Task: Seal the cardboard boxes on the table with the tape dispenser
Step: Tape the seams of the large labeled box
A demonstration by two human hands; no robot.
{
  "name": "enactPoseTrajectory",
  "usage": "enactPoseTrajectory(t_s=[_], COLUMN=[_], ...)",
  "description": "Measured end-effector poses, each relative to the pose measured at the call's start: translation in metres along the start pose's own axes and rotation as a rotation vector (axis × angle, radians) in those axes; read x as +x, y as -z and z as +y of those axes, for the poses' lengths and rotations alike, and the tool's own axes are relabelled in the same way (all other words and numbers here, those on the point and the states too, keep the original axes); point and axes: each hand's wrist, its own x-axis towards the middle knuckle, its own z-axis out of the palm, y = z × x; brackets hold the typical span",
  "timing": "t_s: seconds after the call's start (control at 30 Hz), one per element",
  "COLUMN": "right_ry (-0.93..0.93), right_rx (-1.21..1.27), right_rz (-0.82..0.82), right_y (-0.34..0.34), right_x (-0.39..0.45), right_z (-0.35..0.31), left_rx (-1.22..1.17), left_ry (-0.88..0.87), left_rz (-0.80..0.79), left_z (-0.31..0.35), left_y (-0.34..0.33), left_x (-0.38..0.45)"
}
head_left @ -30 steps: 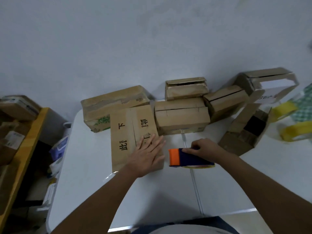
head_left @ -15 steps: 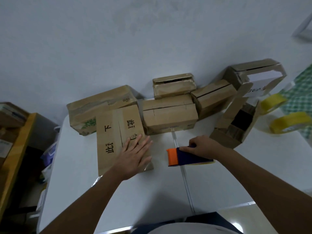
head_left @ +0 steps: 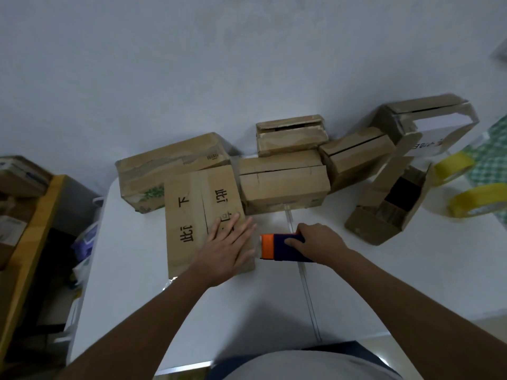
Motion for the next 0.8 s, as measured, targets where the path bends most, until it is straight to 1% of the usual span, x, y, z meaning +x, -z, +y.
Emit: enactPoseTrajectory(t_s=[0.13, 0.2, 0.27, 0.3, 0.4, 0.53, 0.57, 0.63, 0.67, 0.7, 0.77, 0.8], right_ry=[-0.017, -0.111, -0.232, -0.283, -0.365, -0.356, -0.338, -0.241, -0.191, -0.177, -0.231, -0.272], right_rx=[-0.014, -0.111, -0.211, -0.208, -0.068, 0.147, 0.170, 0.246, 0.380, 0.601, 1.133, 1.338], right_rz=[0.026, 0.070, 0.061, 0.046, 0.079, 0.054, 0.098, 0.274, 0.323, 0.283, 0.019, -0.094], right_y=[-0.004, -0.003, 0.004, 0.005, -0.006, -0.037, -0.041, -0.045, -0.045, -0.044, -0.042, -0.042], right_x=[0.007, 0.013, 0.018, 0.019, 0.020, 0.012, 0.009, 0.004, 0.002, 0.000, -0.007, -0.010], right_z=[-0.008, -0.006, 0.005, 0.012, 0.013, -0.004, -0.006, -0.013, -0.020, -0.030, -0.049, -0.055], left_rx=[-0.003, -0.009, -0.022, -0.031, -0.037, -0.056, -0.049, -0.031, -0.028, -0.031, -0.031, -0.027], left_ry=[-0.012, -0.016, -0.010, -0.011, -0.015, -0.027, -0.024, -0.022, -0.021, -0.020, -0.021, -0.024], left_rz=[0.012, 0.017, 0.017, 0.011, 0.010, 0.016, 0.014, 0.003, -0.002, -0.008, -0.012, -0.011], left_z=[-0.001, -0.002, -0.002, -0.002, -0.003, -0.005, -0.005, -0.005, -0.004, -0.005, -0.005, -0.005], left_y=[-0.001, -0.002, -0.002, -0.002, -0.002, -0.002, -0.002, -0.001, -0.001, -0.001, -0.001, -0.002], left_x=[0.000, -0.002, -0.003, -0.003, -0.001, -0.002, -0.002, -0.002, -0.001, -0.001, -0.001, -0.002])
